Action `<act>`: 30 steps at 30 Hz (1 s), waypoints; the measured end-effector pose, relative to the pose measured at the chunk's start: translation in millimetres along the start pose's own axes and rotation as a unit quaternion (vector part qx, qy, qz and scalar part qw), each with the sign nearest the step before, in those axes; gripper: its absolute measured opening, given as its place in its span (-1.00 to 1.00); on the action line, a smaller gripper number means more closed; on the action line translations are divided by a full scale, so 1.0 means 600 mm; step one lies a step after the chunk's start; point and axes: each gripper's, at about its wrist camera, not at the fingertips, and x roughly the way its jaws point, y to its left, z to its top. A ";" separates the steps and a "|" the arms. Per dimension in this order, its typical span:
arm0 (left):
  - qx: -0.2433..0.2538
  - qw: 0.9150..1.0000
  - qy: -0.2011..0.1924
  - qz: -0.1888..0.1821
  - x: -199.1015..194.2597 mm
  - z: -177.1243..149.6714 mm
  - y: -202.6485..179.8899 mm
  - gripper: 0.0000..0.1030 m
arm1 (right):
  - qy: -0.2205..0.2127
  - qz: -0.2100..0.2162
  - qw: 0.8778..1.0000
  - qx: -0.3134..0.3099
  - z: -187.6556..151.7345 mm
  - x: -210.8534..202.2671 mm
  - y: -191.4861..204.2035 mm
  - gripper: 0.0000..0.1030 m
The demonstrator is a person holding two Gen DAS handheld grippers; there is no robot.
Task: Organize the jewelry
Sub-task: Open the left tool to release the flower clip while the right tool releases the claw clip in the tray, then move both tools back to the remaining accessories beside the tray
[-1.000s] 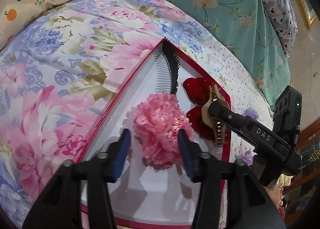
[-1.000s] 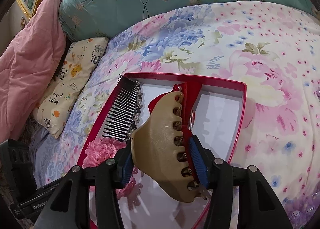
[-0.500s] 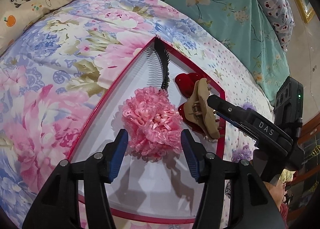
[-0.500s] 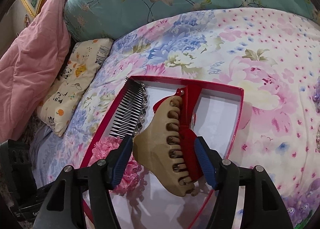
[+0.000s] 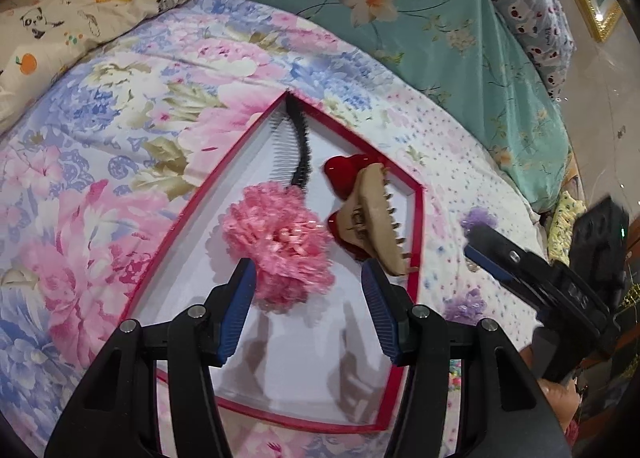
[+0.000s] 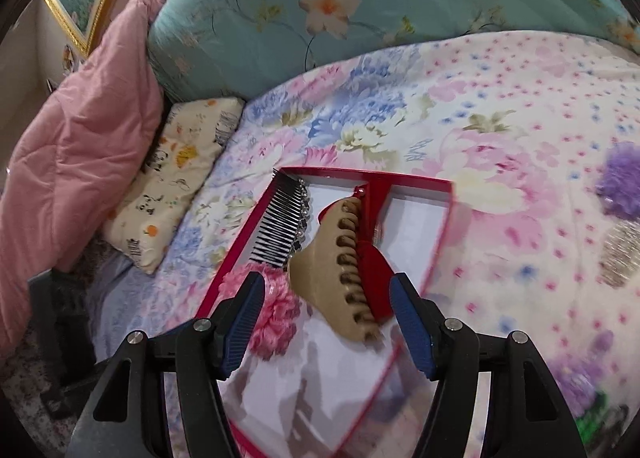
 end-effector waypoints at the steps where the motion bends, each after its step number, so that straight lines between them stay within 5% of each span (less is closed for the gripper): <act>1: 0.003 1.000 0.000 -0.003 -0.003 -0.002 -0.006 0.04 | -0.007 0.000 1.000 0.004 -0.006 -0.019 -0.008 0.38; 15: 0.066 0.996 0.035 -0.050 0.006 -0.059 -0.143 0.04 | -0.061 -0.085 0.991 0.088 -0.112 -0.224 -0.173 0.42; 24: 0.119 0.988 0.076 -0.064 0.047 -0.102 -0.231 0.04 | -0.075 -0.134 0.983 0.101 -0.137 -0.265 -0.240 0.40; 30: 0.151 0.982 0.096 -0.068 0.075 -0.110 -0.274 0.17 | -0.070 -0.129 0.983 0.112 -0.120 -0.266 -0.282 0.40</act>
